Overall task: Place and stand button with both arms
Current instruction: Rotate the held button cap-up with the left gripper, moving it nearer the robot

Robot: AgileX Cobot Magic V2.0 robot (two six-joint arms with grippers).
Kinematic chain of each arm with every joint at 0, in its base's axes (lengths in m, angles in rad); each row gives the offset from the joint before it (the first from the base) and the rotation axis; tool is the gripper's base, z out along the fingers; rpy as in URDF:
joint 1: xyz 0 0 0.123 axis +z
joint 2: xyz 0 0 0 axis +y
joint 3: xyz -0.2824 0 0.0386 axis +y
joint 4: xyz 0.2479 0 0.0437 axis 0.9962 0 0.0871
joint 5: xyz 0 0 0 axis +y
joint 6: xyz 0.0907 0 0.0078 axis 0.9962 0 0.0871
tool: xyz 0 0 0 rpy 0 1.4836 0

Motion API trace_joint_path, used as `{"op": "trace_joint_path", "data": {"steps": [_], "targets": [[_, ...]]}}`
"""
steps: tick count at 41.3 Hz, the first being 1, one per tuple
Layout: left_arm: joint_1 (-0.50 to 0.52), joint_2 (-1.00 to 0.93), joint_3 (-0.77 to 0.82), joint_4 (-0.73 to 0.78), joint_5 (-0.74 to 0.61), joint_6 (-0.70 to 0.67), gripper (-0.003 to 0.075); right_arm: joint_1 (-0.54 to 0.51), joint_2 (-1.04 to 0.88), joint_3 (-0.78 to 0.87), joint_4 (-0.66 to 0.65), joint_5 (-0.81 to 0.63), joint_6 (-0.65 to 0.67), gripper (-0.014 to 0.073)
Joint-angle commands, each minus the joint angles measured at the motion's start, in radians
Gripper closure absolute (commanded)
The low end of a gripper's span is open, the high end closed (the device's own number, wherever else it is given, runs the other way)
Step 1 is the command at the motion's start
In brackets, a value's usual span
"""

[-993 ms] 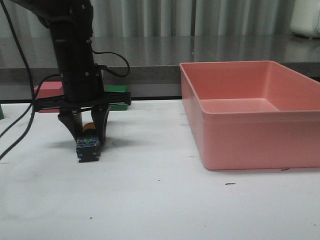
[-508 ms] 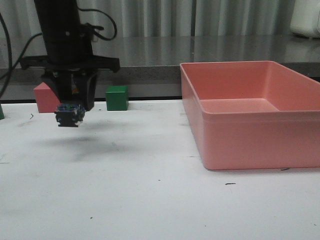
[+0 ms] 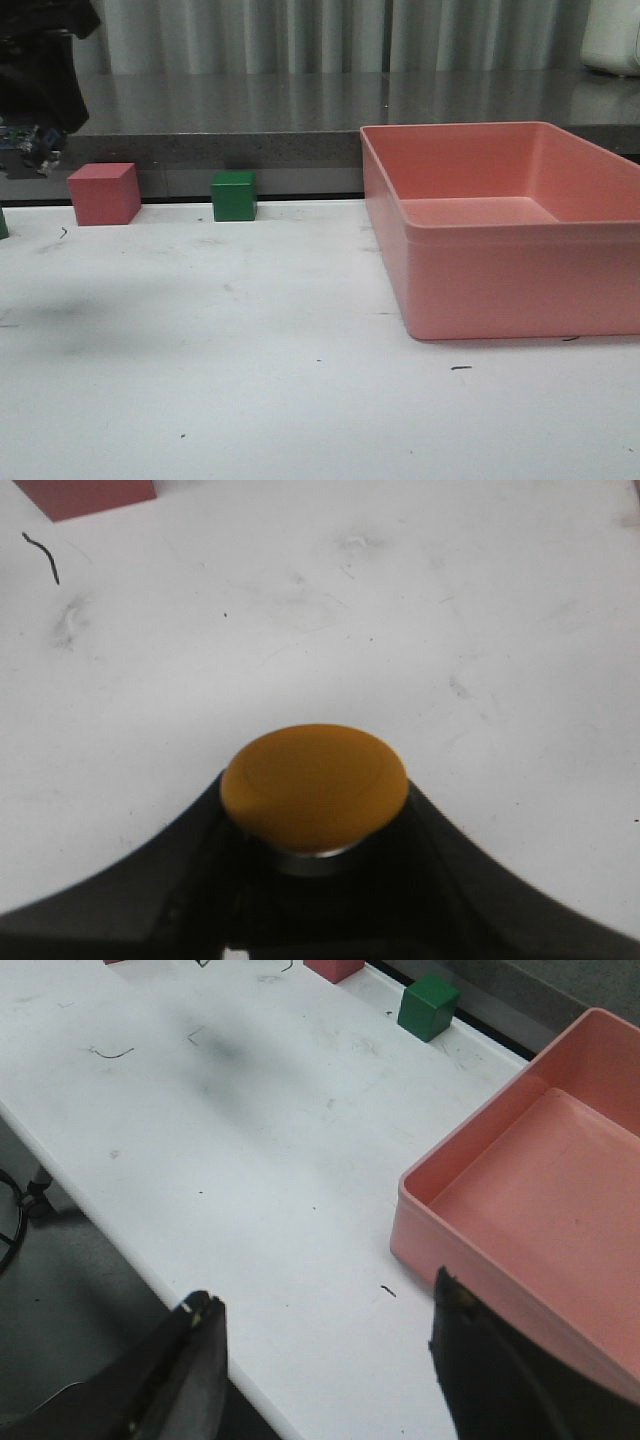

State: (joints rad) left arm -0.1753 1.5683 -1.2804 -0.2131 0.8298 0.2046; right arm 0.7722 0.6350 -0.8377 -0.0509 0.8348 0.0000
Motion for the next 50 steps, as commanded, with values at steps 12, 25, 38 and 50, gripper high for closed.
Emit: {"op": "trace_joint_path", "data": {"steps": [12,25,38,50], "targets": [[0.014,-0.285,0.336,-0.097,-0.498,0.106,0.0514,-0.004,-0.002,-0.023,-0.011,-0.072,-0.007,0.0125],[0.012,-0.389,0.667,-0.102,-0.917,0.106,0.0514,-0.004,-0.002,-0.023,-0.011,-0.072,-0.007,0.0125],[-0.126,-0.354,0.833,-0.101,-1.313,0.098,0.0514,-0.004,-0.002,-0.023,-0.011,-0.072,-0.007,0.0125],[-0.141,-0.222,0.866,0.109,-1.481,-0.103,0.0514,-0.004,-0.002,-0.023,-0.011,-0.072,-0.007,0.0125]]}}
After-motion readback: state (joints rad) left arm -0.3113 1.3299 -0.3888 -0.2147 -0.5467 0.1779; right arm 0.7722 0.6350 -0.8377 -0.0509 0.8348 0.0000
